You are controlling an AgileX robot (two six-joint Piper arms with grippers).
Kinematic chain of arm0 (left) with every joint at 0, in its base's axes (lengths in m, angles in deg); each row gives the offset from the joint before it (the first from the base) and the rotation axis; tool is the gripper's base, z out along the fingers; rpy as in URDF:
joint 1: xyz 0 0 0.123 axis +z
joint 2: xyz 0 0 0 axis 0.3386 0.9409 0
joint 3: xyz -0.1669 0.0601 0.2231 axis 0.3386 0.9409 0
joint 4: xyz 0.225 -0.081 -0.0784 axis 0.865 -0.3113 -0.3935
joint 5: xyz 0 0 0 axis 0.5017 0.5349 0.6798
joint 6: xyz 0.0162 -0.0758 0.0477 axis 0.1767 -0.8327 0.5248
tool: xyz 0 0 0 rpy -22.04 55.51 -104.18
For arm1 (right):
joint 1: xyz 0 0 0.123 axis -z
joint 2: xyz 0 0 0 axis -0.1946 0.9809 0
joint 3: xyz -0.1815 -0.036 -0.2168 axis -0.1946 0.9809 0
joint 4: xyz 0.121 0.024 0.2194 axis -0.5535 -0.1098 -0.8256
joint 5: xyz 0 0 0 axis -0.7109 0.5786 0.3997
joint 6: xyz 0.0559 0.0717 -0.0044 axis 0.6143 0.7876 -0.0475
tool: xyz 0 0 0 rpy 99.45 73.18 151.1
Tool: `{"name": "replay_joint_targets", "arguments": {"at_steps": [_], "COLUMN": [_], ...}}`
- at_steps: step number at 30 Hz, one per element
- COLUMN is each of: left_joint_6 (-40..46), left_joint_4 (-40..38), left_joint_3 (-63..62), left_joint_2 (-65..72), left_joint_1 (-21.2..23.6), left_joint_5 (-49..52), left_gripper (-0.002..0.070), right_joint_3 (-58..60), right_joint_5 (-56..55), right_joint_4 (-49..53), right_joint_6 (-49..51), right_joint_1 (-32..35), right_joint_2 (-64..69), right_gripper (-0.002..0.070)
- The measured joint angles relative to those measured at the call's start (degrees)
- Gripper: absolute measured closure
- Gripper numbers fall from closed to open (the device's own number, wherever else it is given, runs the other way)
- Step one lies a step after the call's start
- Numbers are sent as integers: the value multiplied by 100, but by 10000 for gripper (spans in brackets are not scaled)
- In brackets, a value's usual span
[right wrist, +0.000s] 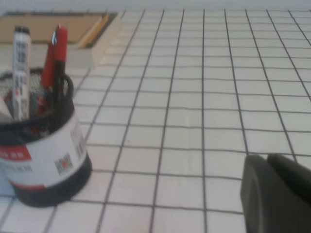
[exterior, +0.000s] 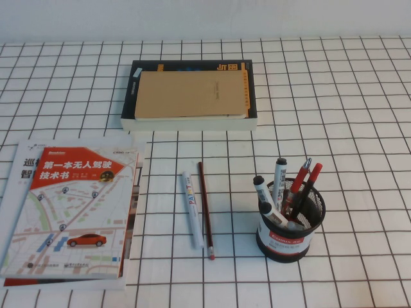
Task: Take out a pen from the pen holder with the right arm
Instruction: 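Take a marker out of the pen holder and lay it on the table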
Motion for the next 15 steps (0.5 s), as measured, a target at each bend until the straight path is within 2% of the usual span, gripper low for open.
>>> {"name": "replay_joint_targets", "arguments": {"at_steps": [10,15], "left_joint_6": [0,0], "left_joint_4": [0,0], "left_joint_3": [0,0], "left_joint_2": [0,0], "left_joint_1": [0,0], "left_joint_5": [0,0], "left_gripper": [679,679], "right_joint_3": [0,0], "right_joint_5": [-861,-943], "right_joint_4": [-2919,-3342], "right_joint_6": [0,0], "right_joint_1": [0,0], "right_joint_2": [0,0], "right_gripper": [692,692]}}
